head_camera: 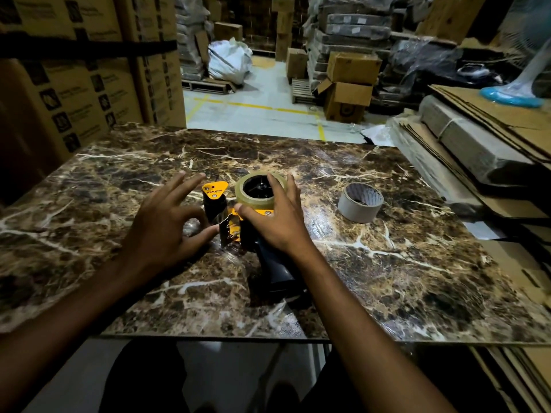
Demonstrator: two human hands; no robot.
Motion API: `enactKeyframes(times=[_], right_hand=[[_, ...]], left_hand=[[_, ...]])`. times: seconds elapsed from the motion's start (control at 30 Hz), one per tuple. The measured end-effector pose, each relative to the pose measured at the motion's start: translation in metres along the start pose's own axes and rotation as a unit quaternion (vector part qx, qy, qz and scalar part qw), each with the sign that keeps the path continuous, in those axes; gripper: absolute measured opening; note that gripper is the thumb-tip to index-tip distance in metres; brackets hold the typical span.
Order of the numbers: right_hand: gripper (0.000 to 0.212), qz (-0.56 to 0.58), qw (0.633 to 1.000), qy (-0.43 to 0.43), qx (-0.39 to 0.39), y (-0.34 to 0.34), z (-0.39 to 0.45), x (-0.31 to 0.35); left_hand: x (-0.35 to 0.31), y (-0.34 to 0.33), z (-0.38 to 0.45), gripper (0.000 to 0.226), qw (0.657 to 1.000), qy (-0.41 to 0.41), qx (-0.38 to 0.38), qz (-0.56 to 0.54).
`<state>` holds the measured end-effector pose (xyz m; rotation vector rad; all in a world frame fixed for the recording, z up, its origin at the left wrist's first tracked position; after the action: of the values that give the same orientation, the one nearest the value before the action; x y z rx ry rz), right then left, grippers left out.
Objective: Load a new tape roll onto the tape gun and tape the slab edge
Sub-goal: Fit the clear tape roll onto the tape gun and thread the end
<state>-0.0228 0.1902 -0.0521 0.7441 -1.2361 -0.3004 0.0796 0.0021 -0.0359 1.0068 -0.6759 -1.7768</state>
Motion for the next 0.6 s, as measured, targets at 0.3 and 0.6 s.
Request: enactKeyframes(times=[0.3,0.6], right_hand=[[0.103,-0.008,1.000,-0.006,0.011,0.001,0.000,0.000],[0.092,-0.094,0.993,0.032,0.057,0.011,-0.004,0.003]], left_hand=[[-0.003,-0.009,-0.002,0.018,1.000,0.009,0.027,-0.001],[-0.005,-0.004,-0.002,0.042,0.999,-0.020,0.034,-0.009]])
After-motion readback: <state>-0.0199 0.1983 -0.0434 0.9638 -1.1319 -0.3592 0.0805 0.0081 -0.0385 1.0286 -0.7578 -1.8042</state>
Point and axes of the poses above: each hand's wrist, its own z-axis towards the middle knuckle, its own y-axis out of the back of the hand, x = y × z, the point moved 5 cm from there along z, towards the middle knuckle, and after that the axes turned 6 degrees about -z, right-handed, at the moved point
